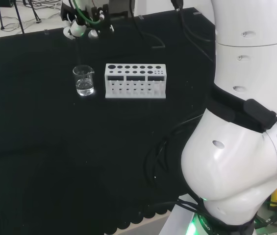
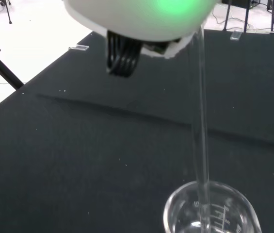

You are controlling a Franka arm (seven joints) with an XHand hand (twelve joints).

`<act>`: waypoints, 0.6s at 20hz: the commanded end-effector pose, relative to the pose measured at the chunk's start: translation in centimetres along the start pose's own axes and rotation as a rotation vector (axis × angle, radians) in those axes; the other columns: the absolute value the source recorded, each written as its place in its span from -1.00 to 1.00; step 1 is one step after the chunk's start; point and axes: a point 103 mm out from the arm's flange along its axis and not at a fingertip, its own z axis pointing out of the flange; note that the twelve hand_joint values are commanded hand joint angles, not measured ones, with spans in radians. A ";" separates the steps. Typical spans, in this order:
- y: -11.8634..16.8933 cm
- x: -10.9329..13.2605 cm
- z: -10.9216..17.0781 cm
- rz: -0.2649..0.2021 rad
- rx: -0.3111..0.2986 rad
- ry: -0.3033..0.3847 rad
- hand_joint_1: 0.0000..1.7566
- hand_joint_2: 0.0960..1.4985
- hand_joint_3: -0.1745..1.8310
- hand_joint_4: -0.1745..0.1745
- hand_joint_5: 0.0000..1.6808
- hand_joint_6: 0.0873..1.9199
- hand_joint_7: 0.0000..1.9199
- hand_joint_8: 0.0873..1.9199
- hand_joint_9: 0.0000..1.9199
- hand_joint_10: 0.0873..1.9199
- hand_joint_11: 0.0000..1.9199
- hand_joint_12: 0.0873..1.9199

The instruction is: Stir in the beaker to the left of the white test tube rack with the glass rod.

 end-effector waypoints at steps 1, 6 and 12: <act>1.3 -0.5 0.5 -0.001 0.009 -0.001 0.38 -0.33 0.09 -1.00 0.41 -0.06 0.61 0.06 0.97 -0.27 0.91 -0.29; 0.6 -2.3 0.7 0.024 0.015 0.000 0.38 -0.33 0.09 -1.00 0.41 -0.06 0.61 0.06 0.97 -0.27 0.91 -0.29; -1.9 -3.0 0.4 0.059 0.026 -0.008 0.38 -0.33 0.09 -1.00 0.41 -0.06 0.61 0.06 0.97 -0.27 0.91 -0.29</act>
